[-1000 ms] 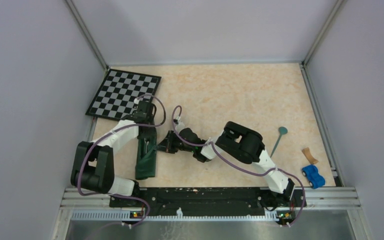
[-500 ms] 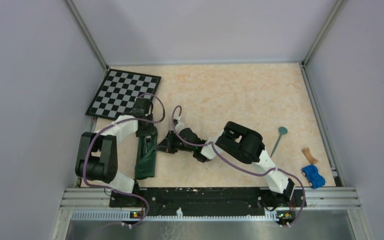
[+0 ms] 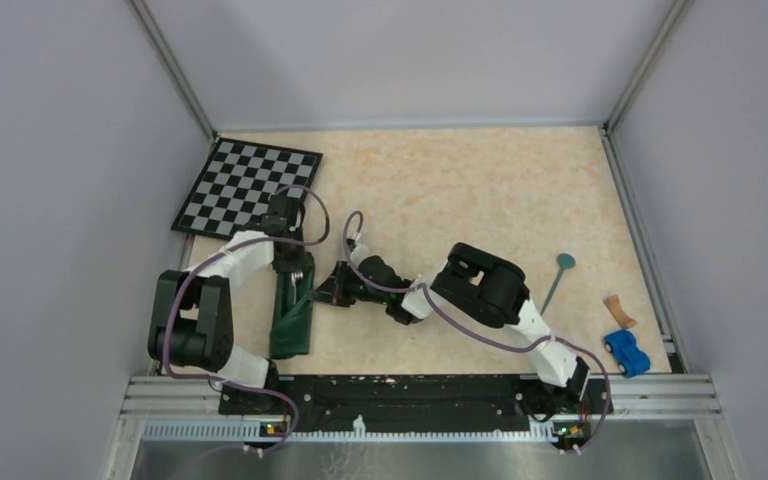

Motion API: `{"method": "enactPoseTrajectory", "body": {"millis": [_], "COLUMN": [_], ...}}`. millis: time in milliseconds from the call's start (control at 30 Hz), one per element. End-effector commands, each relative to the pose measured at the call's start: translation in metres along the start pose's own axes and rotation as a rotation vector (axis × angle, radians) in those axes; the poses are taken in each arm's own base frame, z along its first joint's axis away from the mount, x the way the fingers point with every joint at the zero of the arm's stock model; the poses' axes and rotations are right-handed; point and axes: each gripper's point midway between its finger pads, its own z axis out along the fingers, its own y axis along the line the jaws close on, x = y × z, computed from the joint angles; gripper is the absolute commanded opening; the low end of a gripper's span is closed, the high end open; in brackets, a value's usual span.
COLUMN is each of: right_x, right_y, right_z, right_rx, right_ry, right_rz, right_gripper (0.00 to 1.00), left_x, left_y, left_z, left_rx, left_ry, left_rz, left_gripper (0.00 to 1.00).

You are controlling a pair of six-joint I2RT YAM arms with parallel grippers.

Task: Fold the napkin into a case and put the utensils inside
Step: Insert the fork into the folded napkin.

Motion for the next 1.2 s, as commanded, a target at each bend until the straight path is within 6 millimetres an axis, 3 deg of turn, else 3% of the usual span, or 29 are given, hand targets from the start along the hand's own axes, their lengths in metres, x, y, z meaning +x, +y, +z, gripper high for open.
{"method": "enactPoseTrajectory", "body": {"millis": [0,400,667,767,967,1167], "right_x": [0.011,0.012,0.011,0.011,0.007,-0.007], "right_y": [-0.010,-0.009,-0.010,-0.010,0.000,0.016], "right_z": [0.007,0.007,0.007,0.007,0.000,-0.031], "right_rx": [0.020,0.024,0.034,0.037,0.049,0.161], "right_ry": [0.017,0.017,0.018,0.018,0.026,0.066], "right_rz": [-0.032,-0.034,-0.040,-0.044,-0.058,-0.165], "right_gripper": [0.00,0.00,0.00,0.00,0.25,0.45], "left_x": [-0.016,0.002,0.007,0.004,-0.012,-0.045], "left_y": [-0.009,-0.012,-0.013,-0.013,-0.012,-0.021], "left_z": [-0.019,-0.015,-0.010,-0.015,-0.039,-0.091], "left_rx": [0.048,0.069,0.064,0.068,0.083,0.163], "left_ry": [-0.060,-0.025,0.013,0.006,-0.054,-0.216], "left_rz": [-0.056,-0.105,-0.123,-0.108,-0.068,-0.010], "left_gripper": [0.22,0.18,0.23,0.31,0.50,0.59]}}
